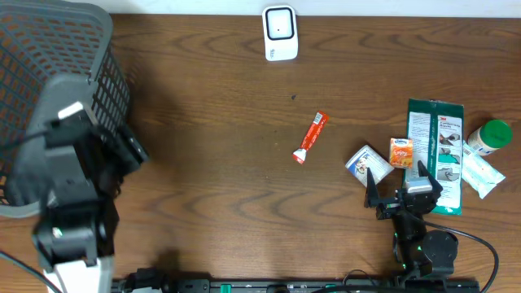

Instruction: Scan the item barcode

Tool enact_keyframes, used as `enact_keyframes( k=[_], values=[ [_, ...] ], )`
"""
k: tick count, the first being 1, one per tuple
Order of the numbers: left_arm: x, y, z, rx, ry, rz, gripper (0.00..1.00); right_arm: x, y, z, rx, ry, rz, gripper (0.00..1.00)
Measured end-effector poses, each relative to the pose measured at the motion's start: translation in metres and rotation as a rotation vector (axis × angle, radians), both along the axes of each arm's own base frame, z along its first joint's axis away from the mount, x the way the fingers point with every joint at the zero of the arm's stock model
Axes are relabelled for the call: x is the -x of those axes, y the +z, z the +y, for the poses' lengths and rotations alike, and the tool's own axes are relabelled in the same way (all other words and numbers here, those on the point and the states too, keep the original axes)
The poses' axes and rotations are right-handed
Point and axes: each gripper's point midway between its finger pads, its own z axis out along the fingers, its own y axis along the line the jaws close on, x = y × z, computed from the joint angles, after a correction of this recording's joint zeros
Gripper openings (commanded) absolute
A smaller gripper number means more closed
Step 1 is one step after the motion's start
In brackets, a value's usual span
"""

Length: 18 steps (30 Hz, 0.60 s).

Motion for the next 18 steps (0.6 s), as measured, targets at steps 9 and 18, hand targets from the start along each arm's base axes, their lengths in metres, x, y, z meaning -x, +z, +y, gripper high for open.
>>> enact_keyframes(
  k=[9, 18],
  values=[
    [0.002, -0.026, -0.010, 0.016, -0.030, -0.316, 0.84, 0.000, 0.000, 0.000, 0.000, 0.000, 0.000, 0.99],
    [0.017, 0.033, -0.021, -0.033, -0.097, -0.803, 0.84, 0.000, 0.000, 0.000, 0.000, 0.000, 0.000, 0.99]
  ],
)
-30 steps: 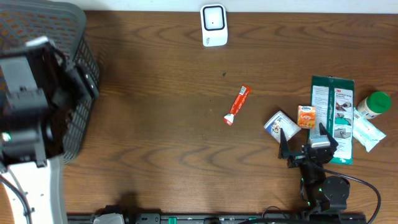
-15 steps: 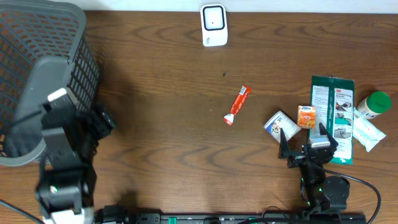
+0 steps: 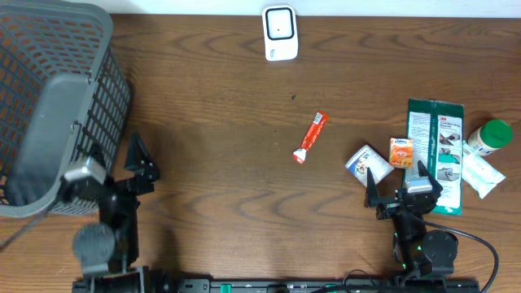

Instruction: Scan the item barcode

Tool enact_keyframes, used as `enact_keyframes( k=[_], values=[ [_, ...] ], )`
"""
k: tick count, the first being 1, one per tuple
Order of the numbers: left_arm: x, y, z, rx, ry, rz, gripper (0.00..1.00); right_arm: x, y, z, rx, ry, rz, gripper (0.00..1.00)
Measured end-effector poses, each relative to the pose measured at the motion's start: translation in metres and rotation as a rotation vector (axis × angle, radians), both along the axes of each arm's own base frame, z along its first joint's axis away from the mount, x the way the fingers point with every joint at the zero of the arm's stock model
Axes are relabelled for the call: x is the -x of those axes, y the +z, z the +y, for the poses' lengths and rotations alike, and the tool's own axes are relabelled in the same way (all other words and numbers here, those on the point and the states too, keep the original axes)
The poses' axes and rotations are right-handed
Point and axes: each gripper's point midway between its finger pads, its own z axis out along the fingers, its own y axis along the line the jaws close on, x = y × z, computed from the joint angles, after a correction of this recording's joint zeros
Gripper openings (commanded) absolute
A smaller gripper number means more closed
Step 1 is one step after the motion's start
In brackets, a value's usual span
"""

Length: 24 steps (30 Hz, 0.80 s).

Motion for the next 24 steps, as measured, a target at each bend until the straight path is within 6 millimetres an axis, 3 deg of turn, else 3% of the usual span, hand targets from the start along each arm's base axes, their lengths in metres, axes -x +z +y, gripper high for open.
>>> enact_keyframes(
  k=[4, 12, 24],
  values=[
    [0.013, 0.008, -0.002, -0.013, -0.002, -0.101, 0.84, 0.000, 0.000, 0.000, 0.000, 0.000, 0.000, 0.99],
    [0.025, -0.008, -0.005, -0.021, -0.010, -0.168, 0.84, 0.000, 0.000, 0.000, 0.000, 0.000, 0.000, 0.99],
    [0.007, -0.083, -0.004, 0.001, -0.015, 0.008, 0.84, 0.000, 0.000, 0.000, 0.000, 0.000, 0.000, 0.99]
  ],
)
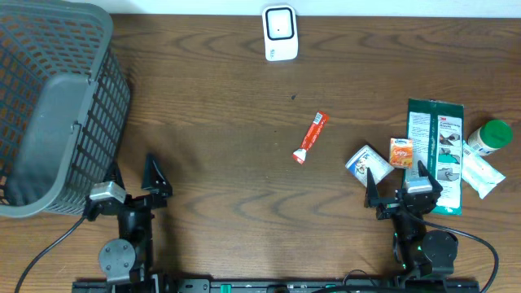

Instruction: Scan the item barcode

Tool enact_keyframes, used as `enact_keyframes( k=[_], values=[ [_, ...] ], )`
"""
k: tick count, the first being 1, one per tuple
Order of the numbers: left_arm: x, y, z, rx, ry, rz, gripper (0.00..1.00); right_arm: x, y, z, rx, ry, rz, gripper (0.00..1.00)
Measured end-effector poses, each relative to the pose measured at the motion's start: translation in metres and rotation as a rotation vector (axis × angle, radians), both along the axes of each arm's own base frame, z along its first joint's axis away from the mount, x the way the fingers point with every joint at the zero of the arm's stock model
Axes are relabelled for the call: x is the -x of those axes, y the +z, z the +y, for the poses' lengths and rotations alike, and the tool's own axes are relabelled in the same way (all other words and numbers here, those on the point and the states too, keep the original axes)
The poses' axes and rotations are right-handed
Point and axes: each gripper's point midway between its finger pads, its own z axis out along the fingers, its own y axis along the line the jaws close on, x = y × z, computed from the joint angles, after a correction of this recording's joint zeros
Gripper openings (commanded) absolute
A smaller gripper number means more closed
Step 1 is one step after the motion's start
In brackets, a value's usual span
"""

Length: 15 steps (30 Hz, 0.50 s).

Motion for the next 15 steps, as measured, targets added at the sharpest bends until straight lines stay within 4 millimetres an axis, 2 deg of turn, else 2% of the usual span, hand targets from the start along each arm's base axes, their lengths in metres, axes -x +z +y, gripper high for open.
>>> enact_keyframes(
  k=[4, 9, 15],
  values=[
    [-0.001, -0.012, 0.000, 0.005, 0.000, 0.047, 0.84, 0.000, 0.000, 0.000, 0.000, 0.000, 0.000, 0.99],
    [0.000, -0.050, -0.004, 0.004, -0.013, 0.205, 0.84, 0.000, 0.000, 0.000, 0.000, 0.000, 0.001, 0.99],
    [0.000, -0.049, -0.008, -0.071, -0.030, 0.215, 0.84, 0.000, 0.000, 0.000, 0.000, 0.000, 0.000, 0.99]
  ],
)
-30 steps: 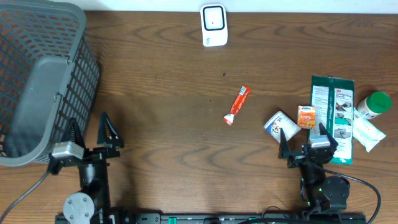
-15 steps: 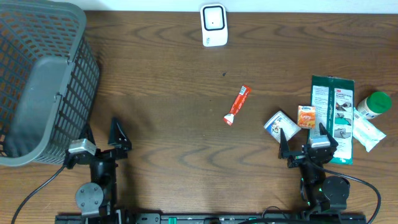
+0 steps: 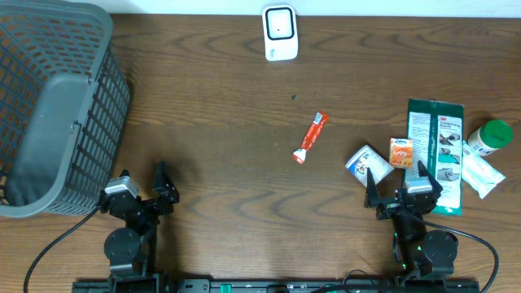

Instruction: Scan the item barcode

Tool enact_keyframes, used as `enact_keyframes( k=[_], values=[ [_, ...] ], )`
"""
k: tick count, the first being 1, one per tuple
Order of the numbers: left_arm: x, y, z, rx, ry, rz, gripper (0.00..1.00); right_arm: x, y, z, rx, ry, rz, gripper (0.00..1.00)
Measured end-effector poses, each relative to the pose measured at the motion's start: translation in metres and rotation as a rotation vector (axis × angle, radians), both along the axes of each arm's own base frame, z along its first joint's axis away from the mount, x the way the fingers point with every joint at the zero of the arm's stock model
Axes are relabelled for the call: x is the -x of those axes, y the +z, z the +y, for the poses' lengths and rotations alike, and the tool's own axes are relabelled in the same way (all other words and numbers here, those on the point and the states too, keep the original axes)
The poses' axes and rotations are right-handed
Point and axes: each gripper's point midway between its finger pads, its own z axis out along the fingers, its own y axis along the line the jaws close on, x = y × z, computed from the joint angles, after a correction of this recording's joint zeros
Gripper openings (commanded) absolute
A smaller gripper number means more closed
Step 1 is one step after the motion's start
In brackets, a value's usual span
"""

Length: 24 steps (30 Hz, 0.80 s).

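Observation:
The white barcode scanner stands at the table's far edge, middle. A red tube lies alone mid-table. Further items cluster at the right: a small blue-white pack, an orange pack, a green-white package, a green-capped bottle and a white sachet. My left gripper rests near the front edge at the left, open and empty. My right gripper stands open at the front right, just in front of the small packs, holding nothing.
A large grey wire basket fills the far left corner, close behind the left gripper. Bare wood lies between the scanner and the red tube.
The left gripper has shifted slightly right and nearer the front edge, still open. The right arm and all items are unchanged.
The left arm was raised beside the basket at first. Then it was lower by the basket's front right corner, then down near the front edge, where it now rests open. The right gripper stayed open by the small packs throughout.

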Motion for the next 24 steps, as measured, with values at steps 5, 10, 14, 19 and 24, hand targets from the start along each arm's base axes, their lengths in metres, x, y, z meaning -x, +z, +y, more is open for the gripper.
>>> enact_keyframes(
  k=[5, 10, 14, 19, 24],
  values=[
    [-0.0003, 0.0008, -0.0040, -0.156, -0.039, 0.008, 0.84, 0.0000, 0.0000, 0.0000, 0.000, 0.000, 0.000, 0.99],
    [-0.0004, 0.0012, -0.0056, -0.259, -0.059, 0.014, 0.84, 0.0000, 0.0000, 0.0001, 0.000, 0.000, 0.000, 0.99],
    [-0.0005, 0.0014, -0.0071, -0.328, -0.075, 0.016, 0.84, 0.0000, 0.0000, 0.0000, 0.000, 0.000, 0.000, 0.99],
    [-0.0006, 0.0015, -0.0083, -0.366, -0.085, 0.017, 0.84, 0.0000, 0.0000, 0.0000, 0.000, 0.000, 0.000, 0.99],
    [-0.0006, 0.0017, -0.0088, -0.379, -0.090, 0.017, 0.84, 0.0000, 0.0000, 0.0000, 0.000, 0.000, 0.000, 0.99]
  ],
)
